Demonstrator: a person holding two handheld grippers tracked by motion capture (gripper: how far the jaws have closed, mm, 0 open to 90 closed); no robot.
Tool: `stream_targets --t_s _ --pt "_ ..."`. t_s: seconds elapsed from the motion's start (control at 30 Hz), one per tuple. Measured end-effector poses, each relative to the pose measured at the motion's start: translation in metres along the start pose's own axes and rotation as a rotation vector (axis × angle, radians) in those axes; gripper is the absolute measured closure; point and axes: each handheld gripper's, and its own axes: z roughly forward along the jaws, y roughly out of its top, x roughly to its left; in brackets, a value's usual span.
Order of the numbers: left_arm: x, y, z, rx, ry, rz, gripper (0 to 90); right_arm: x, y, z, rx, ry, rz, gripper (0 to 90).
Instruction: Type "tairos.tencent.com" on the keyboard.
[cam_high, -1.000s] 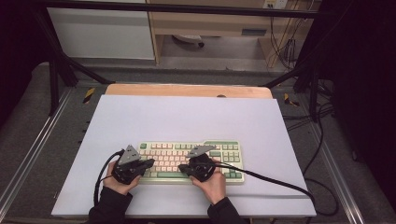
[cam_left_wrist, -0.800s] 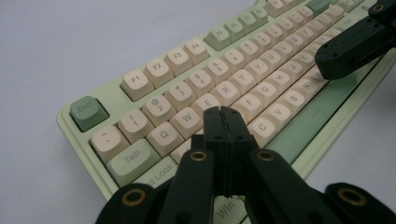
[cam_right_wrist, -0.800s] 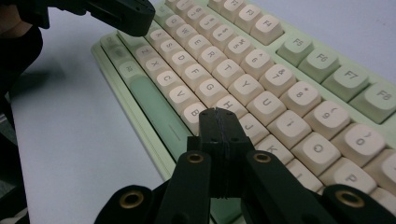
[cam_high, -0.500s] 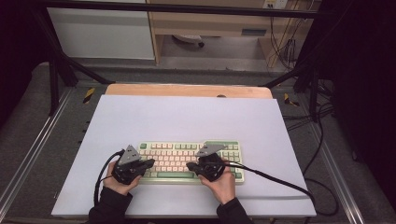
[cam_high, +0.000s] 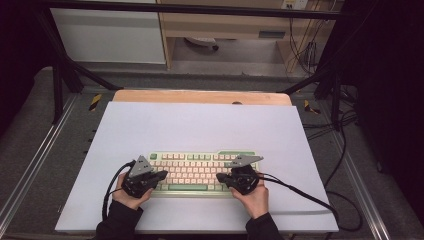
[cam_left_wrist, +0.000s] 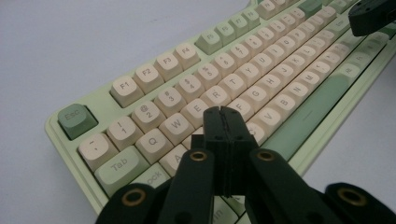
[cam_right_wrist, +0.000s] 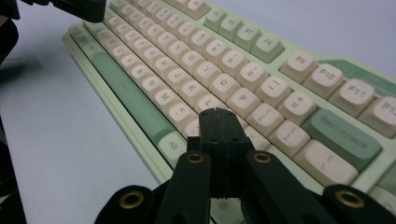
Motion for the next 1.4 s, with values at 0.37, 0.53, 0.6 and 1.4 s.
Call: stream_targets --t_s 0.37,0.53,0.6,1.4 --pt "-0.006 0.013 0.010 0.002 0.004 0.013 89.8 -0.015 -0.016 -0.018 -0.008 -0.020 0.026 90.0" --pt "-0.005 0.020 0.015 0.002 0.008 0.010 89.8 -0.017 -0.019 -0.021 -0.010 -0.020 0.027 90.0" --pt "-0.006 0.024 0.017 -0.001 0.007 0.010 89.8 -0.017 -0.020 -0.022 -0.010 -0.021 0.032 90.0" --pt "-0.016 0.033 0.054 0.039 0.002 0.019 89.8 -0.017 -0.022 -0.023 -0.013 -0.020 0.027 90.0"
